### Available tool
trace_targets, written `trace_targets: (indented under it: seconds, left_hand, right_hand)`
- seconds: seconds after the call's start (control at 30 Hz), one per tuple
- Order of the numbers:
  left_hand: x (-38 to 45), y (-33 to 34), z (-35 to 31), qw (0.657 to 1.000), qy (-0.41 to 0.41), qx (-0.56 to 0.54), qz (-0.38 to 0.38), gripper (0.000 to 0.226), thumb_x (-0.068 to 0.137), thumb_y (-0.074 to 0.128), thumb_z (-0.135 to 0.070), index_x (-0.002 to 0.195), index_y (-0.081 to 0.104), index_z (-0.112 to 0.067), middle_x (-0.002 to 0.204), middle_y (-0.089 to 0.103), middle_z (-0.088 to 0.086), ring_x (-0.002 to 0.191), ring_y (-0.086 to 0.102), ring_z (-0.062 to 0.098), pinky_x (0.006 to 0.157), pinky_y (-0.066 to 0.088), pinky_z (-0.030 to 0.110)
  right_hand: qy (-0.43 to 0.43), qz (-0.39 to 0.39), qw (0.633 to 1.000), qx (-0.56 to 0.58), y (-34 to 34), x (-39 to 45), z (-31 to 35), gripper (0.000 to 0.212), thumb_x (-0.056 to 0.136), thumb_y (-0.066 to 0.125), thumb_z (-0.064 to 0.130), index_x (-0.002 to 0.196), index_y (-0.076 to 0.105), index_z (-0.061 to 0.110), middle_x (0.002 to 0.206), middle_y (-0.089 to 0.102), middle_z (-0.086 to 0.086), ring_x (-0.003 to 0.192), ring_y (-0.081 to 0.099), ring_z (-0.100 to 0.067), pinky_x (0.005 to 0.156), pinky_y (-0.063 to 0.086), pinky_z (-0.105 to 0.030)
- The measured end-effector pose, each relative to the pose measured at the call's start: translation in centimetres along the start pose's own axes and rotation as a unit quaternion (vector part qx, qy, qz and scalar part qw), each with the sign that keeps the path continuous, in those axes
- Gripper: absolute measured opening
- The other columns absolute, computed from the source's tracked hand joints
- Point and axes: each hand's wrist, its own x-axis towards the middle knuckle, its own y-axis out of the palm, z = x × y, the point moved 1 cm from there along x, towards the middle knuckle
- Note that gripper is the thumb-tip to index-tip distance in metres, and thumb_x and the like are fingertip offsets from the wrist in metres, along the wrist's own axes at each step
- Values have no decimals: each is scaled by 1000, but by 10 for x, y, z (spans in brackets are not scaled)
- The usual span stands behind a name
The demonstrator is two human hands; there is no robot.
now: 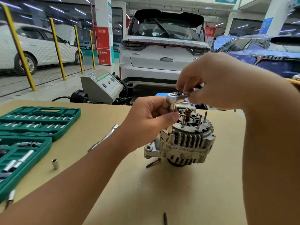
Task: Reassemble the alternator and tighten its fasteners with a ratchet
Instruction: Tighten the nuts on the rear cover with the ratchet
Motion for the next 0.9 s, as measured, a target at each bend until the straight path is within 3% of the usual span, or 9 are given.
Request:
trace_targets:
  seconds: [0.1, 0.3, 0.37, 0.47, 0.57, 0.7, 0.77, 0.83, 0.9]
  left_hand:
    - [-2, 4, 2, 1000, 4, -3, -4, 10, 93, 68, 4, 97, 72, -5, 70, 65, -10, 57, 55, 0, 54, 43, 9]
    - [-2, 0, -2, 999, -24, -28, 18, 15, 95, 65, 3, 95, 72, -10, 76, 65, 4, 58, 53, 0, 54, 41, 9]
    - [-4, 5, -3, 999, -21, -31, 8, 15, 95, 66, 0, 93, 72, -13, 73, 63, 3, 57, 51, 1, 53, 40, 10]
    - [-5, 15, -4, 999, 4, -18, -32, 4, 91, 72, -11, 90, 74, -14, 69, 60, 22, 55, 48, 22, 50, 41, 23]
    - [-5, 15, -4, 1000, 8, -8, -26, 7, 89, 70, -19, 88, 73, -13, 74, 59, 28, 61, 48, 45, 55, 44, 38]
    - [-5, 10, -7, 1000, 2, -6, 11, 8, 92, 66, -14, 88, 71, -10, 74, 62, 20, 59, 50, 12, 55, 42, 16]
    - [-5, 11, -7, 1000, -1, 9, 13, 7, 95, 65, -8, 91, 71, -7, 77, 63, 26, 57, 50, 9, 53, 42, 15]
    - [-5, 13, -6, 1000, 2, 23, -14, 6, 95, 68, -6, 97, 73, -7, 81, 67, 26, 59, 59, 25, 52, 52, 30]
    - [-5, 14, -6, 998, 5, 45, -38, 6, 93, 72, -3, 99, 73, -2, 83, 68, 28, 70, 63, 42, 62, 57, 51]
  right_hand:
    - [-3, 61, 998, 3, -1, -6, 2, 40, 71, 87, 35, 103, 66, 47, 68, 70, 20, 58, 65, 1, 57, 48, -27]
    - [12, 27, 1000, 8, -1, -4, -4, 49, 83, 79, 7, 112, 69, 45, 79, 72, 22, 73, 65, 2, 62, 45, -22]
    - [13, 15, 1000, -10, 0, -1, -1, 41, 83, 78, 12, 112, 71, 40, 81, 70, 21, 79, 63, 2, 62, 44, -20]
    - [-1, 55, 998, -12, -1, -6, 4, 40, 70, 87, 45, 104, 67, 46, 71, 68, 22, 61, 60, 4, 58, 44, -27]
    - [-5, 80, 997, -3, -3, -10, 3, 51, 73, 88, 31, 112, 64, 52, 76, 66, 31, 64, 62, 7, 59, 45, -29]
    - [10, 45, 998, -37, 3, -1, 1, 47, 86, 72, 4, 110, 71, 44, 82, 69, 17, 74, 62, -2, 62, 47, -21]
    - [4, 35, 998, -56, 6, 1, 5, 35, 87, 71, 8, 104, 74, 39, 82, 65, 17, 74, 58, -2, 58, 43, -20]
    - [-12, 51, 996, -76, 5, -1, 7, 19, 81, 81, 26, 93, 71, 37, 64, 59, 13, 60, 54, -2, 53, 39, -22]
    - [-3, 83, 995, -55, 2, -5, 6, 27, 76, 85, 35, 92, 64, 40, 56, 64, 13, 52, 60, -2, 53, 41, -23]
